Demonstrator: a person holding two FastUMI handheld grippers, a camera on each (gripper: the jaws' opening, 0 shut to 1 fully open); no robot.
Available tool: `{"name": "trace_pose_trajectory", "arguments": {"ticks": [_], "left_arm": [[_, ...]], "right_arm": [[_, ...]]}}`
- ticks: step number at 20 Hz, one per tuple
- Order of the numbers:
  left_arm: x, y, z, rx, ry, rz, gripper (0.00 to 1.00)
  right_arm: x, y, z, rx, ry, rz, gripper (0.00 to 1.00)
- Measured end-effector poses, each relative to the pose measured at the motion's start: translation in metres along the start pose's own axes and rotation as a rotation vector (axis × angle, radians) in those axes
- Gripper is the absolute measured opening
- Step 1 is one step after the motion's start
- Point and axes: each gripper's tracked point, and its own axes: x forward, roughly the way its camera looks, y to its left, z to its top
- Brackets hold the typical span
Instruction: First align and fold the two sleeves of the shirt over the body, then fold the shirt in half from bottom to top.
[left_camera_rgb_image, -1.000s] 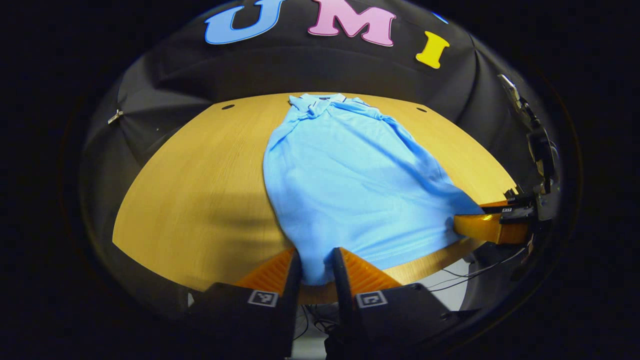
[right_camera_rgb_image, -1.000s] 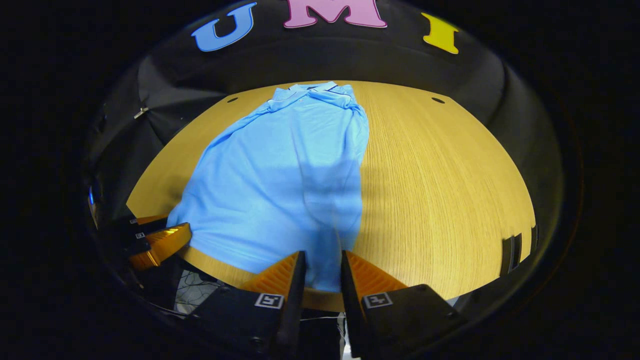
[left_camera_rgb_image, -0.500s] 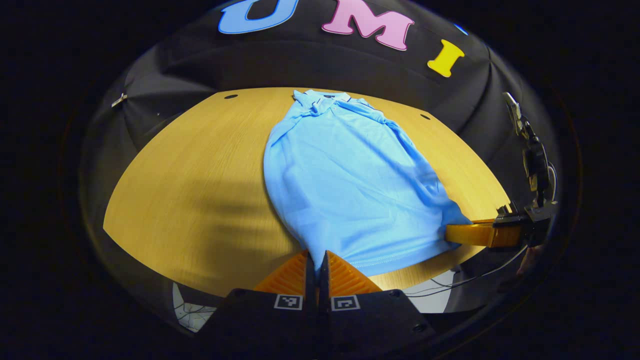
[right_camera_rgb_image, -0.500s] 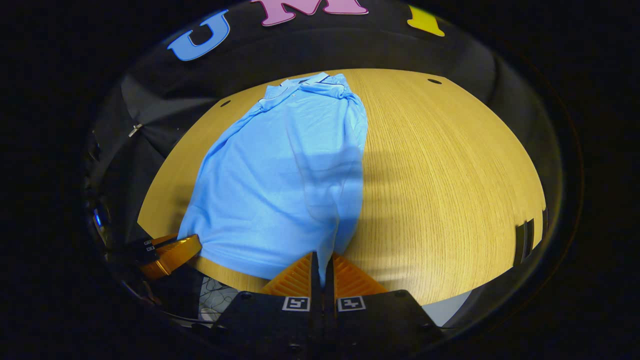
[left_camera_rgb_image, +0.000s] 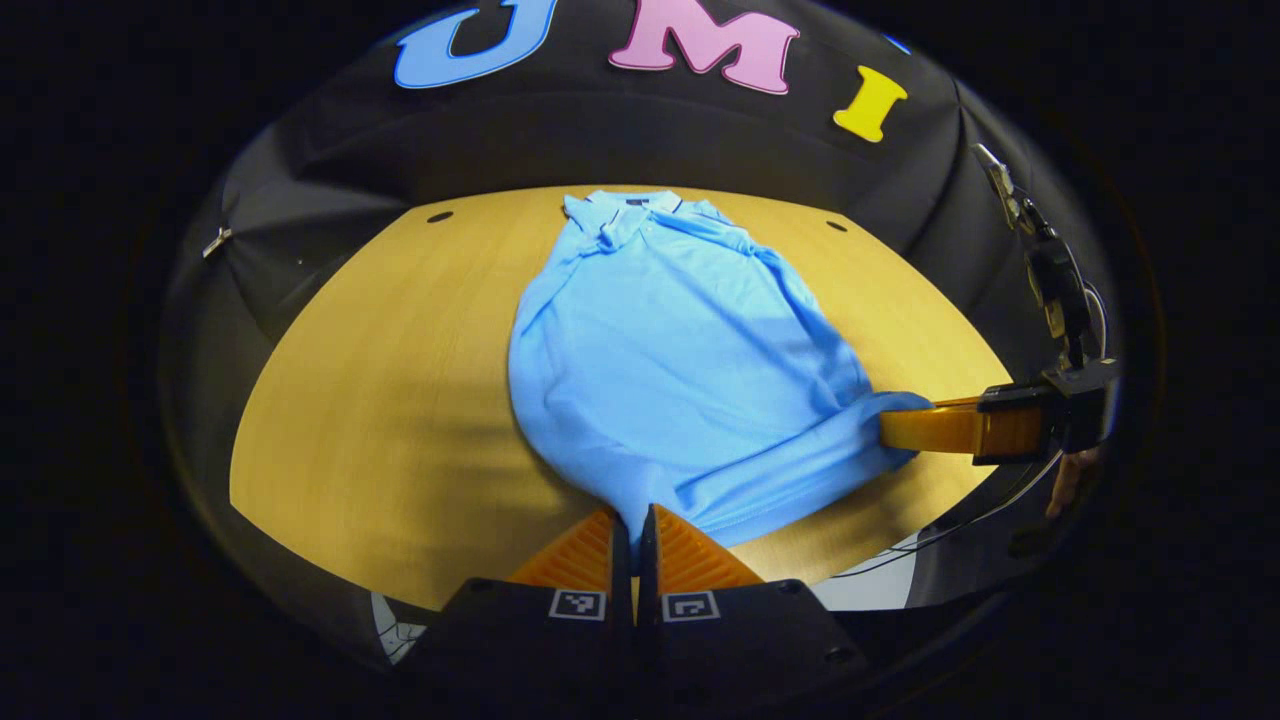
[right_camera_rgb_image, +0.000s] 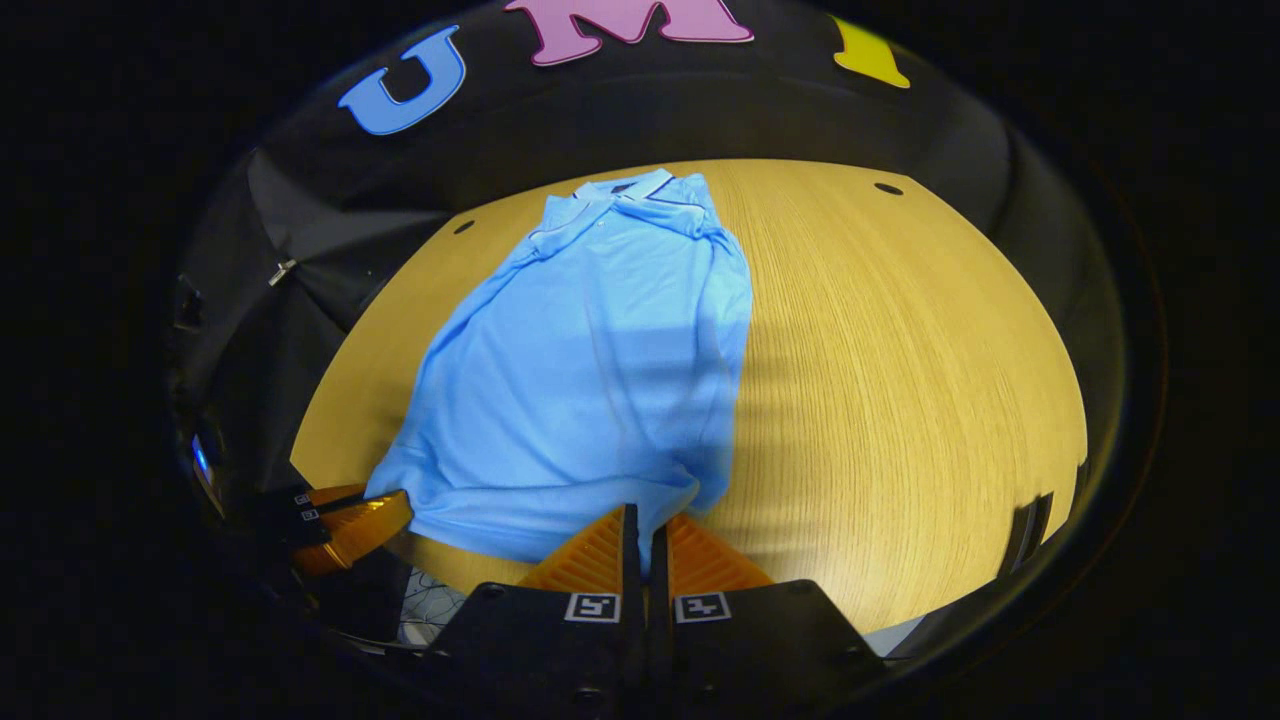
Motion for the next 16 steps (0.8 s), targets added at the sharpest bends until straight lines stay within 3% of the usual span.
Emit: {"name": "trace_pose_trajectory", "arguments": {"ticks": [4, 16], "left_arm": [[-0.007, 0.006, 0.039, -0.020, -0.050, 0.008, 0.06], [-0.004, 0.017, 0.198, 0.014, -0.239, 0.072, 0.06]], "right_arm": [[-0.005, 0.009, 0.038, -0.070, -0.051, 0.035, 0.05], [0.007, 0.020, 0.183, -0.100, -0.197, 0.135, 0.05]]}}
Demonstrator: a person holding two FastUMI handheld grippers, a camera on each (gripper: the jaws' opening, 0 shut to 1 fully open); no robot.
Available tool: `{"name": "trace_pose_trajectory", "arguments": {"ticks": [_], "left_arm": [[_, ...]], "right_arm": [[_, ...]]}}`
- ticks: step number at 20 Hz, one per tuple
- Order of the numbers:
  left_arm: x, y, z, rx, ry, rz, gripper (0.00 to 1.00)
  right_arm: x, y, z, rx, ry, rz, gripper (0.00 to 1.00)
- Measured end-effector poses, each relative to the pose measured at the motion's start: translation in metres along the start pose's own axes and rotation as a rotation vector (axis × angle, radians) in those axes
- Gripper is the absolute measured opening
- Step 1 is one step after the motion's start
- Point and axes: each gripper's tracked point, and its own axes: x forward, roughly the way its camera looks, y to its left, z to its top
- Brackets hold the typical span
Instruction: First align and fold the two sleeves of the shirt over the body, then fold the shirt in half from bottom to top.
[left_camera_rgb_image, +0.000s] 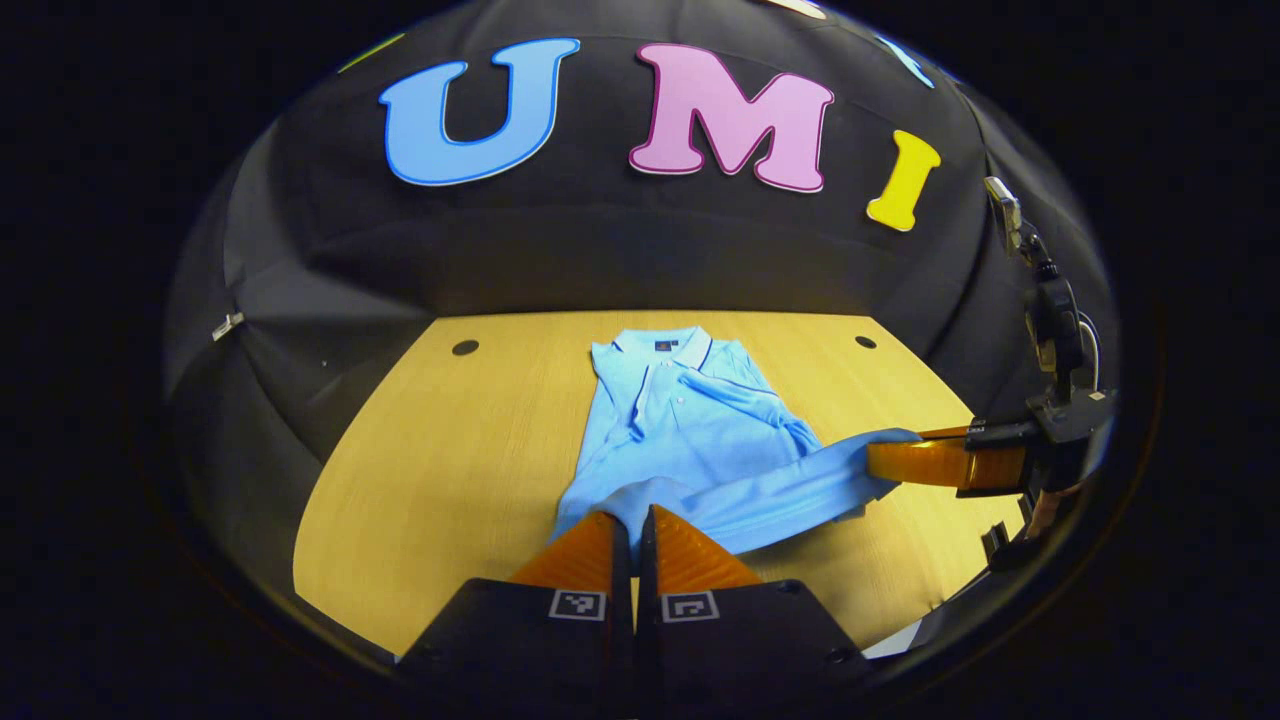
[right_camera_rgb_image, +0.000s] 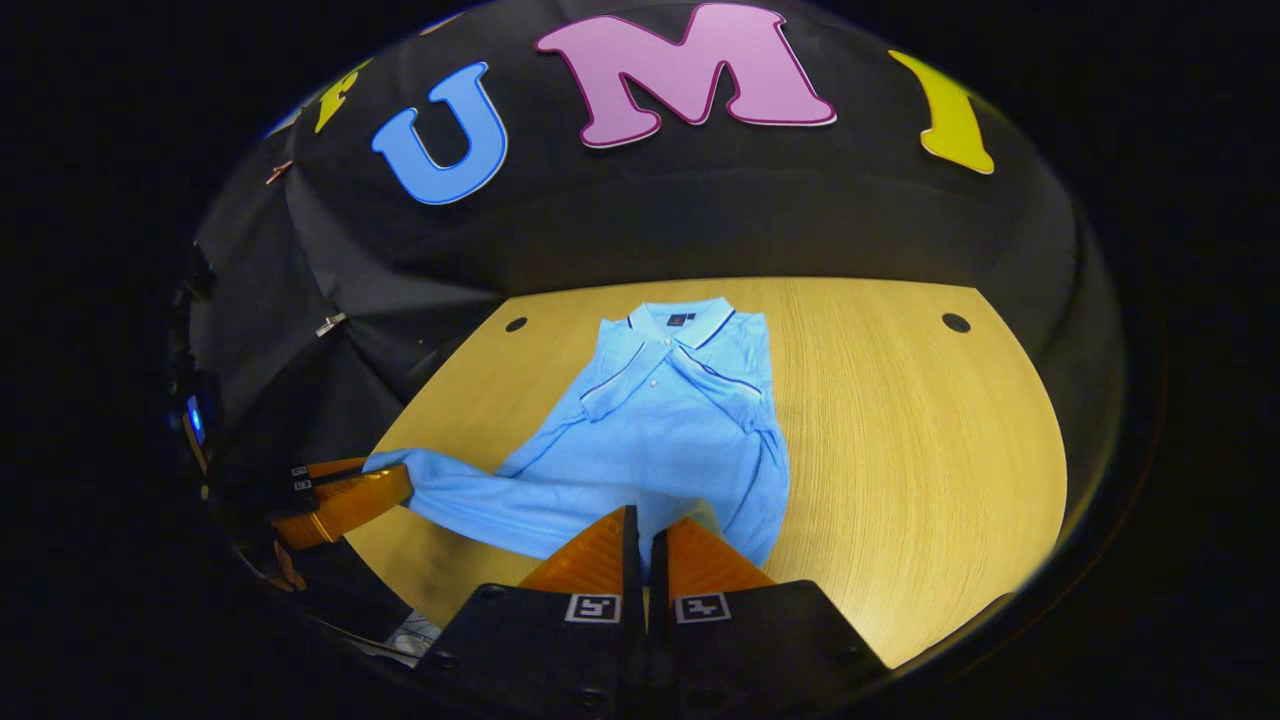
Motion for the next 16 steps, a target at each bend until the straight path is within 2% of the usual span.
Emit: {"name": "trace_pose_trajectory", "arguments": {"ticks": [5, 9, 13, 16], "left_arm": [[0.040, -0.004, 0.059, -0.019, -0.060, -0.006, 0.06], [0.083, 0.009, 0.105, -0.018, -0.101, 0.024, 0.06], [0.129, 0.033, 0.139, -0.142, -0.137, 0.057, 0.06], [0.169, 0.046, 0.147, -0.146, -0.137, 0.075, 0.06]], "right_arm": [[0.031, -0.012, 0.060, -0.061, -0.072, 0.017, 0.05], [0.063, -0.023, 0.105, -0.052, -0.120, 0.028, 0.05], [0.105, -0.040, 0.145, -0.036, -0.175, 0.012, 0.05], [0.137, -0.051, 0.166, -0.003, -0.204, 0.009, 0.05]]}}
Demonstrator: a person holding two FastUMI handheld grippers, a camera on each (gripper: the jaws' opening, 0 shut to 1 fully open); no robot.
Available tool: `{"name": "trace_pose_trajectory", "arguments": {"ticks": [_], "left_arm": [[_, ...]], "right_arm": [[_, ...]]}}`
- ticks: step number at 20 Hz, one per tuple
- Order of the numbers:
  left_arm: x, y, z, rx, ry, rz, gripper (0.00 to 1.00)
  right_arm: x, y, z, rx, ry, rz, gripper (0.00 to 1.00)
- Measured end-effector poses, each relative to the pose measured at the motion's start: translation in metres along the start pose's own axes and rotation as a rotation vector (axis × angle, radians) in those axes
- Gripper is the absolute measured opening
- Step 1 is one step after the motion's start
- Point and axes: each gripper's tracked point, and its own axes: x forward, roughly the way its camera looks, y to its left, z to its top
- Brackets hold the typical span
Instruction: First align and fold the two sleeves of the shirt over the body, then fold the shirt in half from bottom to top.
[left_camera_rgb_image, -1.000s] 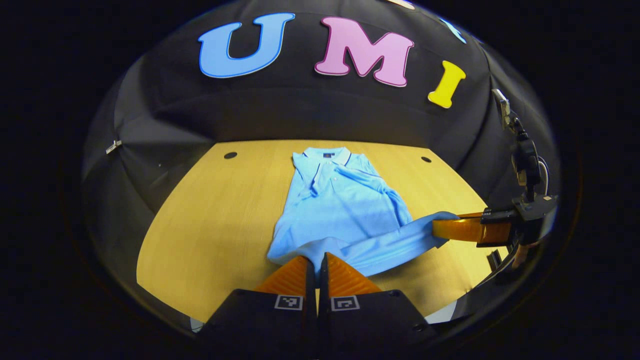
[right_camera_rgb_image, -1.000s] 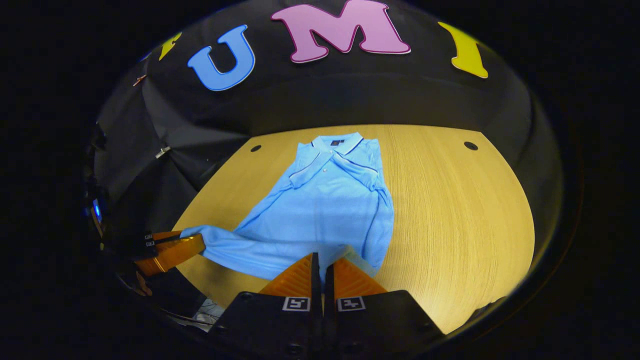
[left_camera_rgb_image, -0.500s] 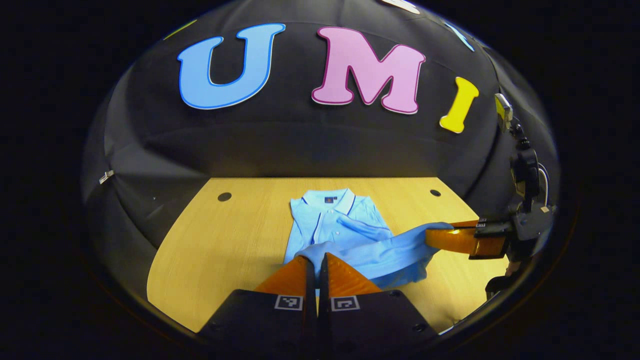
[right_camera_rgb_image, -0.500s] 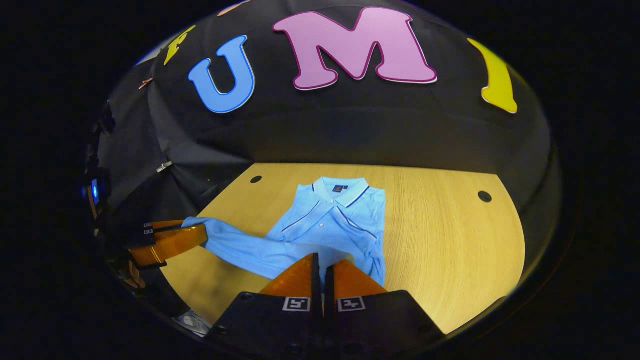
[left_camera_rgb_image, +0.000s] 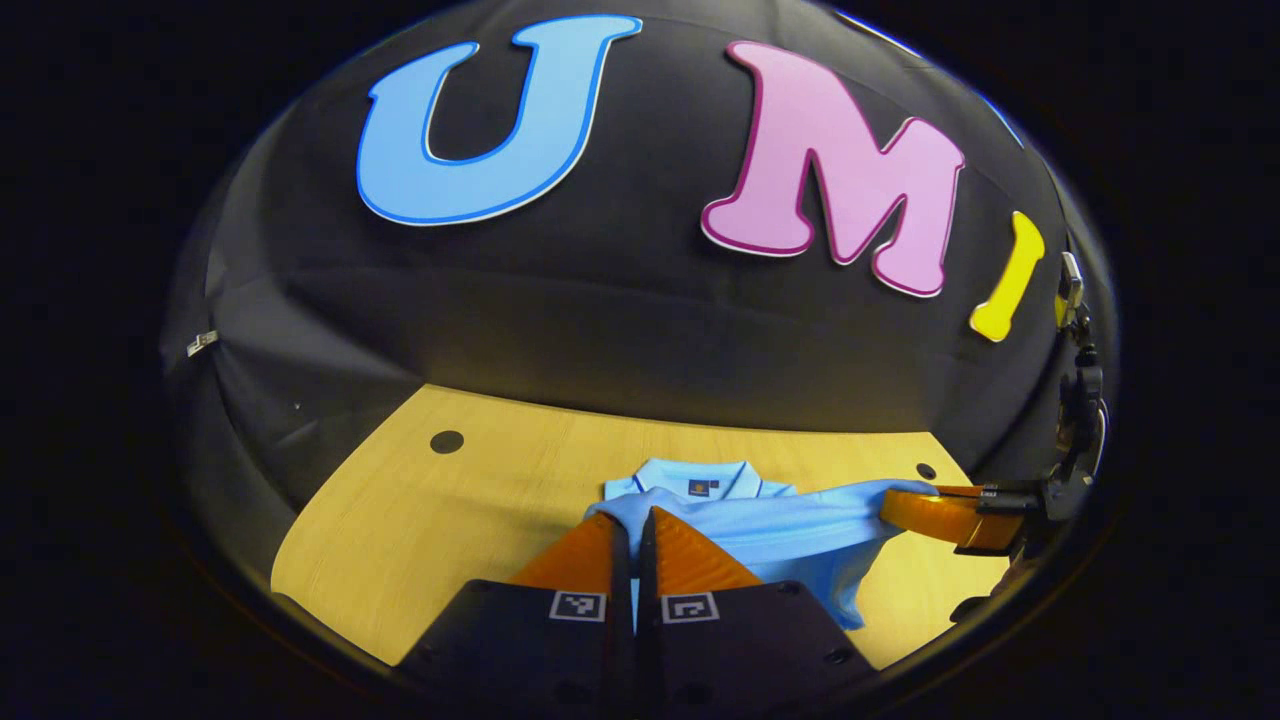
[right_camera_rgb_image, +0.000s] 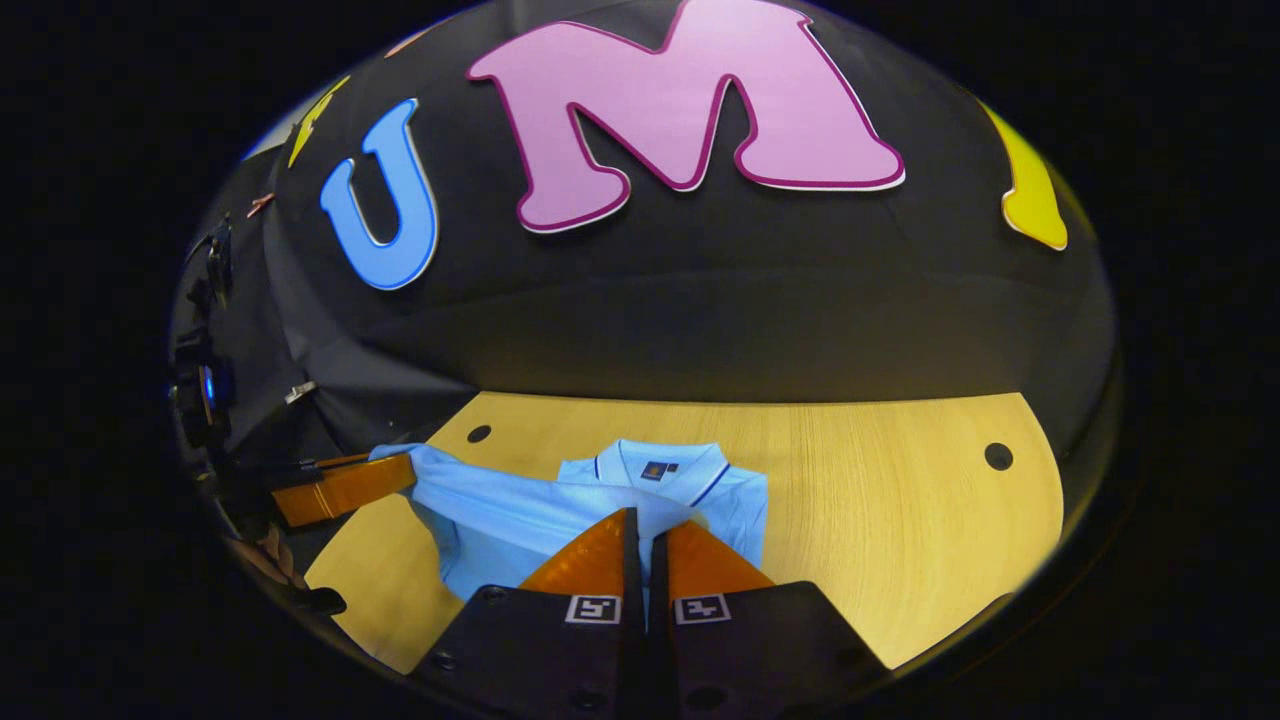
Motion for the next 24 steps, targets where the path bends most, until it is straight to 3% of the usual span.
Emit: {"name": "trace_pose_trajectory", "arguments": {"ticks": [13, 14, 15, 20, 22, 24], "left_arm": [[0.166, 0.001, -0.001, 0.074, -0.020, -0.019, 0.06], [0.175, 0.006, -0.006, 0.060, -0.019, -0.015, 0.01], [0.182, 0.011, -0.011, 0.045, -0.016, -0.015, 0.06], [0.209, 0.016, -0.030, 0.047, 0.006, -0.002, 0.06], [0.212, 0.024, -0.034, 0.069, 0.009, 0.039, 0.11], [0.208, 0.028, -0.030, 0.092, 0.002, 0.067, 0.19]], "right_arm": [[0.139, -0.061, 0.015, 0.022, -0.039, -0.092, 0.05], [0.147, -0.063, 0.013, 0.020, -0.038, -0.095, 0.05], [0.153, -0.063, 0.009, 0.017, -0.039, -0.097, 0.05], [0.172, -0.069, -0.022, -0.026, 0.016, -0.119, 0.05], [0.176, -0.078, -0.028, -0.048, 0.035, -0.147, 0.05], [0.167, -0.084, -0.026, -0.063, 0.036, -0.162, 0.14]]}}
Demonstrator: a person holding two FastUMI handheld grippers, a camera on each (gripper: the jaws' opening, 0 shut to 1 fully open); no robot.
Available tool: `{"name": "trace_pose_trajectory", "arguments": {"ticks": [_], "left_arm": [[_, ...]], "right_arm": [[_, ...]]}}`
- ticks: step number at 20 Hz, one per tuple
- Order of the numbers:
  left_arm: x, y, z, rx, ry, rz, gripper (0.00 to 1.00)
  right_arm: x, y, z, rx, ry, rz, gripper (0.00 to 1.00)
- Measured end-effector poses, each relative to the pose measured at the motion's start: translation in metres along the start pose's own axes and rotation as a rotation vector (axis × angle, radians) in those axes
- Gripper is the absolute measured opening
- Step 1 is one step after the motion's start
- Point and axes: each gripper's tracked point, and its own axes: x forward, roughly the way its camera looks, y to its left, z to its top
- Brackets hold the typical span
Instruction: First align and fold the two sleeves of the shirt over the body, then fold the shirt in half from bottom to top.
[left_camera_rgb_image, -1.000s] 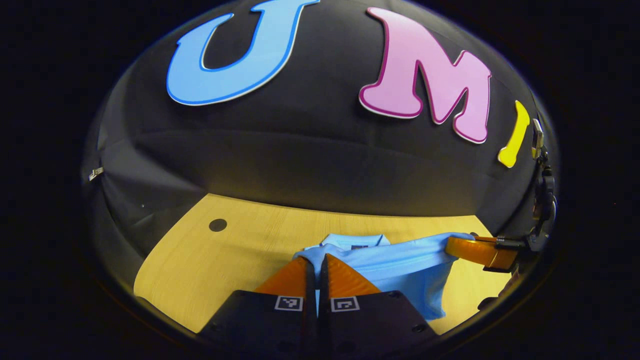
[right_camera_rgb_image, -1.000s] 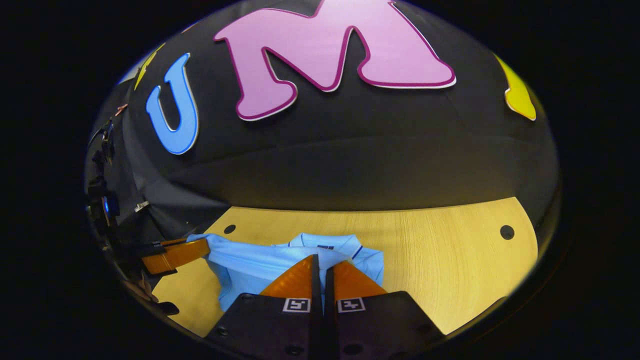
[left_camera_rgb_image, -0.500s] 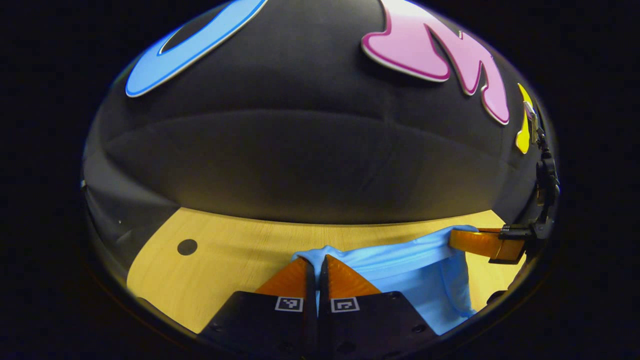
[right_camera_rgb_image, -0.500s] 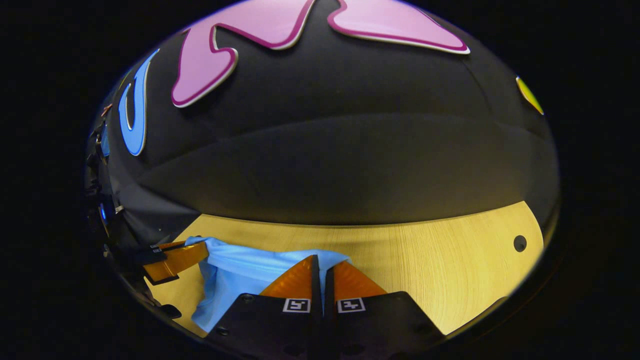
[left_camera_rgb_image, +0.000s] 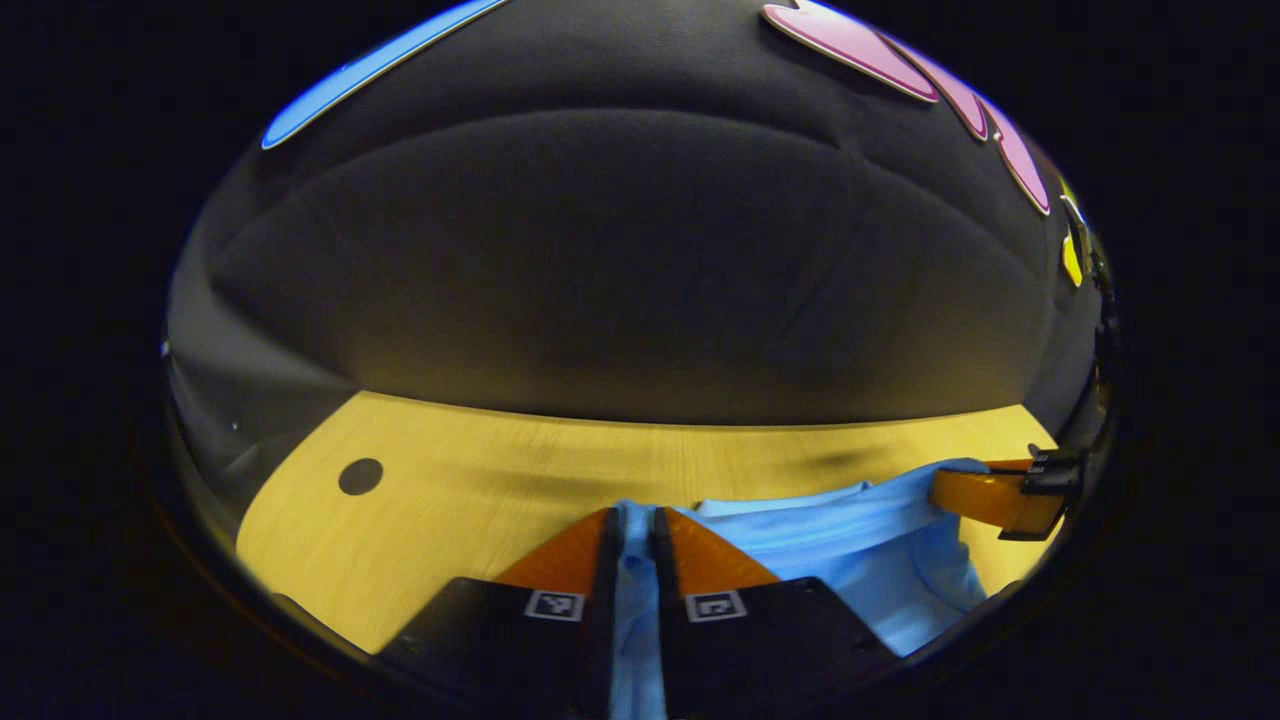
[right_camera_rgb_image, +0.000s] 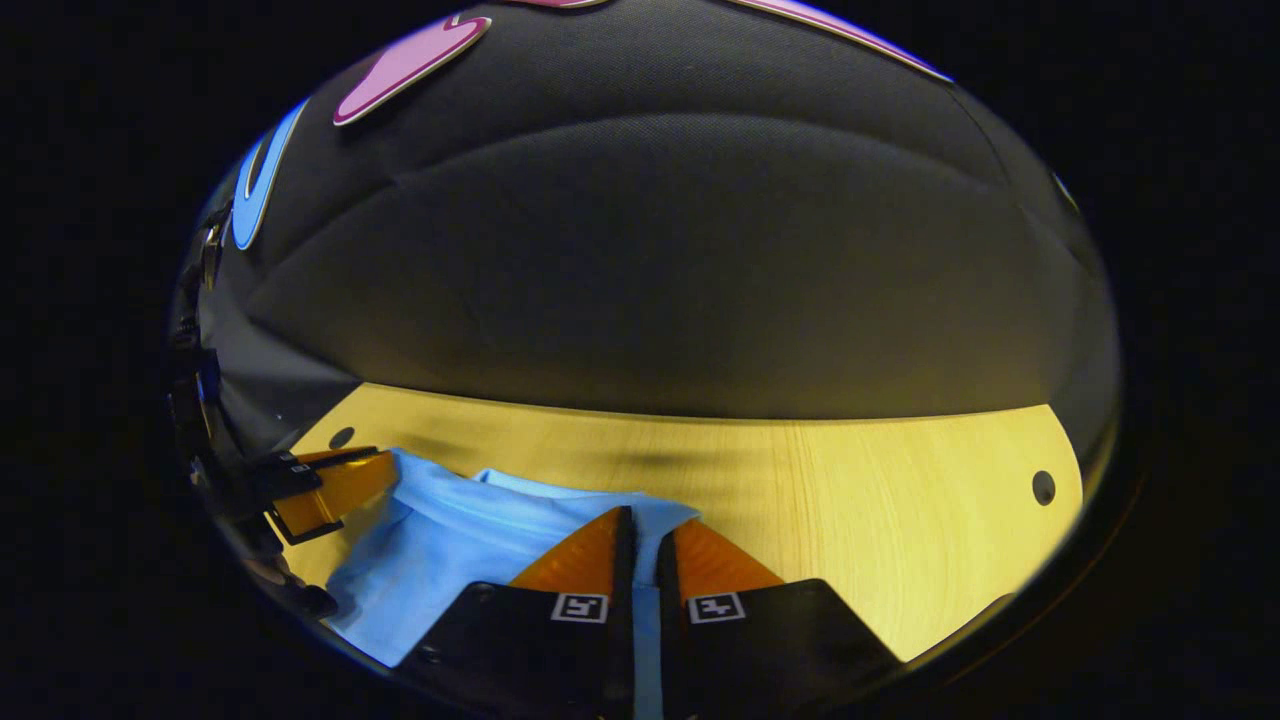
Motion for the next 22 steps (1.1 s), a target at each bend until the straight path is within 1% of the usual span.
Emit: {"name": "trace_pose_trajectory", "arguments": {"ticks": [1, 2, 4, 5, 6, 9, 12, 14, 16, 18, 20, 22], "left_arm": [[-0.006, 0.001, 0.005, -0.006, -0.011, -0.005, 0.40], [-0.014, -0.004, 0.013, -0.024, -0.025, -0.018, 0.60], [-0.030, -0.009, 0.025, -0.057, -0.057, -0.038, 1.00], [-0.044, -0.008, 0.037, -0.056, -0.082, -0.035, 0.99], [-0.059, -0.007, 0.045, -0.047, -0.104, -0.031, 0.98], [-0.111, -0.011, 0.066, -0.036, -0.164, -0.036, 0.98], [-0.171, -0.017, 0.086, -0.051, -0.234, -0.061, 0.98], [-0.215, -0.015, 0.094, -0.050, -0.259, -0.054, 0.98], [-0.267, -0.016, 0.101, -0.059, -0.313, -0.047, 0.98], [-0.321, -0.018, 0.108, -0.045, -0.376, -0.047, 0.98], [-0.366, -0.023, 0.104, -0.033, -0.388, -0.069, 0.98], [-0.409, -0.024, 0.098, -0.043, -0.401, -0.097, 0.98]], "right_arm": [[-0.003, -0.001, 0.001, -0.003, -0.006, -0.013, 0.19], [-0.007, -0.006, 0.006, -0.003, -0.020, -0.026, 0.35], [-0.027, -0.004, 0.019, 0.019, -0.048, -0.023, 0.69], [-0.038, -0.004, 0.024, 0.027, -0.061, -0.026, 0.85], [-0.050, -0.005, 0.029, 0.029, -0.074, -0.038, 0.99], [-0.094, -0.013, 0.047, 0.015, -0.127, -0.075, 0.99], [-0.148, -0.021, 0.059, -0.012, -0.166, -0.134, 0.99], [-0.185, -0.016, 0.067, 0.014, -0.192, -0.144, 0.99], [-0.226, -0.019, 0.069, 0.027, -0.210, -0.170, 0.98], [-0.272, -0.011, 0.077, 0.012, -0.255, -0.174, 0.98], [-0.318, -0.001, 0.082, -0.032, -0.296, -0.179, 0.98], [-0.363, 0.012, 0.084, -0.069, -0.339, -0.183, 0.98]]}}
